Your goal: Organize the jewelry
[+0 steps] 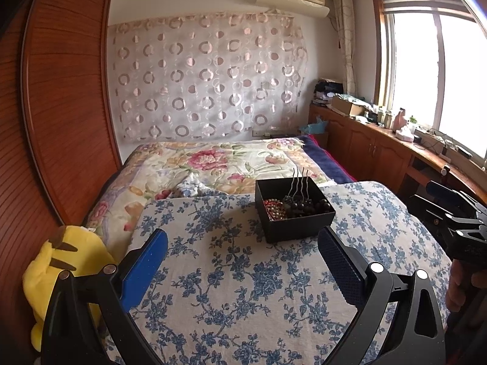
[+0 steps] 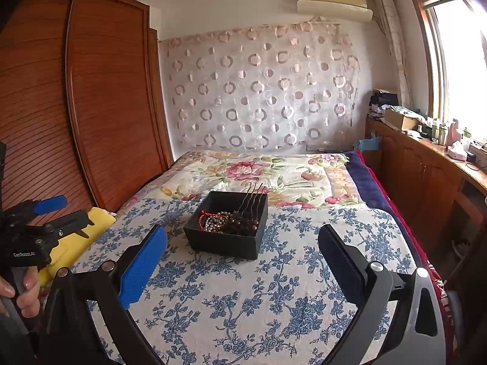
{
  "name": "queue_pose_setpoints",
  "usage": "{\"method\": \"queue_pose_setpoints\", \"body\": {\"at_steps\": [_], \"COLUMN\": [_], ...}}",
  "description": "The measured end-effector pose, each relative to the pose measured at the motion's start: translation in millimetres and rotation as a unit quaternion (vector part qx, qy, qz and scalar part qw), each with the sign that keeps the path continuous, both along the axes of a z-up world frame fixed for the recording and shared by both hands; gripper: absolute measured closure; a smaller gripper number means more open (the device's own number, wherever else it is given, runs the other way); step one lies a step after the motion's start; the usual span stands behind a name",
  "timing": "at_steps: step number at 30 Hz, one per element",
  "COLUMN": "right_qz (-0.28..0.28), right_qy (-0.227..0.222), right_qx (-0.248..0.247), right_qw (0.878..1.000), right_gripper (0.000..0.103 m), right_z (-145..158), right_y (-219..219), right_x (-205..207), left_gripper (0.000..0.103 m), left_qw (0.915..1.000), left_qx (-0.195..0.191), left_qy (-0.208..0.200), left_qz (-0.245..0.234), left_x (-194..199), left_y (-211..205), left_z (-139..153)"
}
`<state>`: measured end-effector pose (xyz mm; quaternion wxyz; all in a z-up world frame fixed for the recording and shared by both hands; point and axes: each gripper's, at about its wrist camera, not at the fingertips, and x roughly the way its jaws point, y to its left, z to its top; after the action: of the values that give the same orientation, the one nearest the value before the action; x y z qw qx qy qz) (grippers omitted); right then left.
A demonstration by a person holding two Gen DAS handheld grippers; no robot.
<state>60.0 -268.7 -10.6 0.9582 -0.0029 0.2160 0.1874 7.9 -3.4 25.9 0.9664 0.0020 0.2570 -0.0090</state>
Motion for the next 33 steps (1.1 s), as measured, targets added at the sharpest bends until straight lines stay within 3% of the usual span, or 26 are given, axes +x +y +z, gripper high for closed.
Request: {"method": "queue_pose_setpoints", "body": {"at_steps": [33], "right_qz": [0.001], "right_qy": [0.000], "right_qx": [0.001], "right_qw": [1.000], "right_gripper": [0.003], "right_z": [0.6], "right_y": [1.6], "right_x": [-0.5], "left_gripper": [0.008], "left_qw": [1.0000], "left_qx": [0.000], "left_qy": [-0.006], "left_qz": [-0.001], "left_x": [-5.5], "left_y": [-2.9], "left_z": [5.3]}}
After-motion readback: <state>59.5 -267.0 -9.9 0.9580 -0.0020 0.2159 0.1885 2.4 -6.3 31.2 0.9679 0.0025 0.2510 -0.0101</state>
